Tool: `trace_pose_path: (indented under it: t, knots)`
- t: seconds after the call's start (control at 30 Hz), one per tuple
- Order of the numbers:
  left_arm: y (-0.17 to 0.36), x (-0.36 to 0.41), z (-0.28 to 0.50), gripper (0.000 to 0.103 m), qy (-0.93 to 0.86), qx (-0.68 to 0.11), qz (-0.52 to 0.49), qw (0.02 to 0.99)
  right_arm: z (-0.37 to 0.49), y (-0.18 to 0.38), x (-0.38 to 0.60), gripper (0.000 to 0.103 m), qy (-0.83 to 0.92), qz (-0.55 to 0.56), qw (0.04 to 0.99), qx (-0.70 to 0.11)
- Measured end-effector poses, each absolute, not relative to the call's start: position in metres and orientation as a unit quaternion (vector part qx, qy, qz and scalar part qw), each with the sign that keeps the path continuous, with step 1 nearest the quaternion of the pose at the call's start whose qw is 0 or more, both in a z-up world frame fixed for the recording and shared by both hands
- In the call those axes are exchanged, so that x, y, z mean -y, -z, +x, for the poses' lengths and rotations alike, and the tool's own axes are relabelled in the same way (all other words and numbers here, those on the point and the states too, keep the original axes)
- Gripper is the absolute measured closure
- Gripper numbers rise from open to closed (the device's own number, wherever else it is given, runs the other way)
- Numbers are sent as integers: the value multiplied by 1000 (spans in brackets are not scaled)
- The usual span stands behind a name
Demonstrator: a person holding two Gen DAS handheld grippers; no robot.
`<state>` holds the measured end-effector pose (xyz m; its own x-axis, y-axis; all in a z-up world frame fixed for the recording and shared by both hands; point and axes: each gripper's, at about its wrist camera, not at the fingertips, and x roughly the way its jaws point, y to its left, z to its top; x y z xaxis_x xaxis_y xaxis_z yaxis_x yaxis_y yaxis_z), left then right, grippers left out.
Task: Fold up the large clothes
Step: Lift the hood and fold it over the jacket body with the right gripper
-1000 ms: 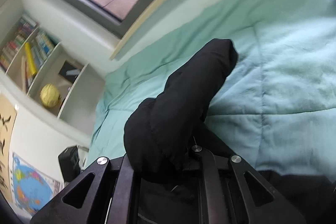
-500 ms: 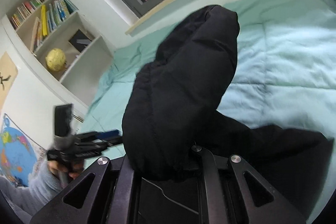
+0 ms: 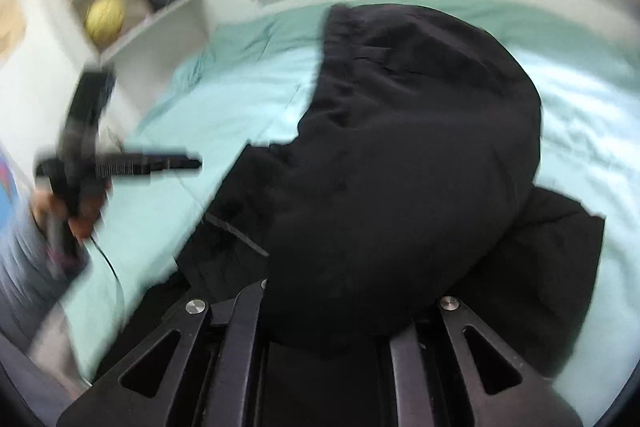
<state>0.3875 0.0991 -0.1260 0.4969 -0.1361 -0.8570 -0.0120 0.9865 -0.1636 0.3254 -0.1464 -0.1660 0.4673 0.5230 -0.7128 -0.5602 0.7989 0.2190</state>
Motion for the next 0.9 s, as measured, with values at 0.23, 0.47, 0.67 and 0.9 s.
trace_pose_path:
  t: [0.23, 0.47, 0.67, 0.9]
  knots:
    - [98, -79, 384, 51, 91, -466, -76, 877, 304, 196, 141, 89, -322, -71, 838, -435]
    - [49, -46, 434, 38, 176, -413, -69, 891, 297, 201, 133, 89, -313, -113, 840, -429]
    - [49, -52, 502, 29, 216, -423, -128, 871, 297, 202, 136, 89, -317, -91, 840, -430]
    - [99, -56, 553, 28, 239, -460, -173, 838, 303, 205, 142, 89, -322, -73, 839, -433]
